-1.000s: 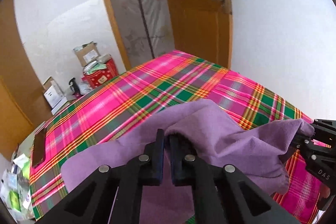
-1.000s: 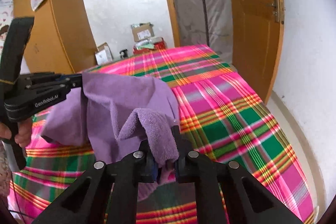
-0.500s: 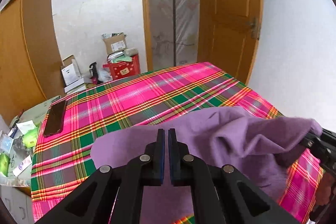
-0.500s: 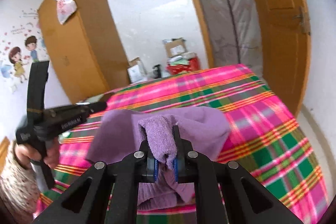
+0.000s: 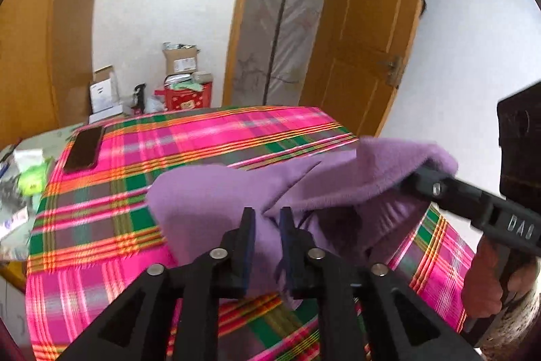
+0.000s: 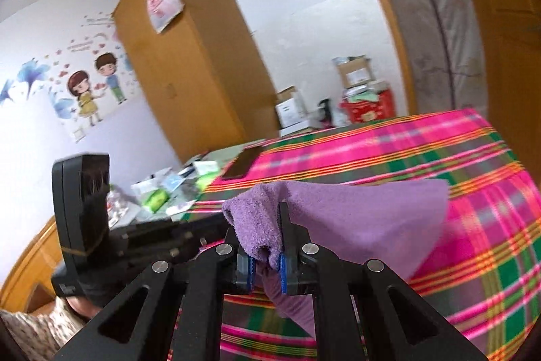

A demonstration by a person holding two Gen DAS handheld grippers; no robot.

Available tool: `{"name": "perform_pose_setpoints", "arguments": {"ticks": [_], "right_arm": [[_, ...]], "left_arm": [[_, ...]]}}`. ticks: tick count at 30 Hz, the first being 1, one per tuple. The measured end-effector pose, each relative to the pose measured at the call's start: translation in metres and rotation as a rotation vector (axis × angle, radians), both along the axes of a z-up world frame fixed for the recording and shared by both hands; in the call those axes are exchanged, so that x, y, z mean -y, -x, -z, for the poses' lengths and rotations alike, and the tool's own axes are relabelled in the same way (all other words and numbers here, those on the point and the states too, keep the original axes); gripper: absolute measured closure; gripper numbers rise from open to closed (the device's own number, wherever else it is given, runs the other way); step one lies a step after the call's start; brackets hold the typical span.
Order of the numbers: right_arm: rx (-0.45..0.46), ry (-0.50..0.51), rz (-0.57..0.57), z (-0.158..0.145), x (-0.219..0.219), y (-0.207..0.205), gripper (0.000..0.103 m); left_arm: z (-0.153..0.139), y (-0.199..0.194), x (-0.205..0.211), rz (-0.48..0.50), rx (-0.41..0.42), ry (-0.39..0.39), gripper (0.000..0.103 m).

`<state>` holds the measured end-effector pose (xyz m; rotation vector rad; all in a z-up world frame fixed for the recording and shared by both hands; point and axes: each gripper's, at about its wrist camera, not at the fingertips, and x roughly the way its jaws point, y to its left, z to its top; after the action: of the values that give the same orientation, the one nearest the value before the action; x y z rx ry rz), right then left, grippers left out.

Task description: Fold clothes

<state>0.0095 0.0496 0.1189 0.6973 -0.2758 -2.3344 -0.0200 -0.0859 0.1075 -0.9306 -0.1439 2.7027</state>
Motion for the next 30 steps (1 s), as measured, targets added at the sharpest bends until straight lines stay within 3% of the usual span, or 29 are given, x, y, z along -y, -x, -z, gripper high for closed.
{"name": "perform_pose_setpoints", "arguments": {"ticks": [7,16,23,30], "right_arm": [[-0.001,-0.004,-0.115,-0.003,0.055,0.007,0.092],[0.037,0.011,-0.261,0.004,0.129,0.021,0.092],[0.091,0.019,-0.382,0.017,0.187,0.025,0.092],[0.154,0.0,-0.422,0.038,0.213,0.032,0.092]], "left_arm": [[0.025,-0.02,0.031,-0.062,0.042,-0.045,0.083],[0.035,-0.049,0.076,-0.17,0.03,-0.152,0.08],[0.047,-0.069,0.114,-0.312,0.067,-0.167,0.08],[0.058,-0.075,0.13,-0.373,0.105,-0.176,0.08]]}}
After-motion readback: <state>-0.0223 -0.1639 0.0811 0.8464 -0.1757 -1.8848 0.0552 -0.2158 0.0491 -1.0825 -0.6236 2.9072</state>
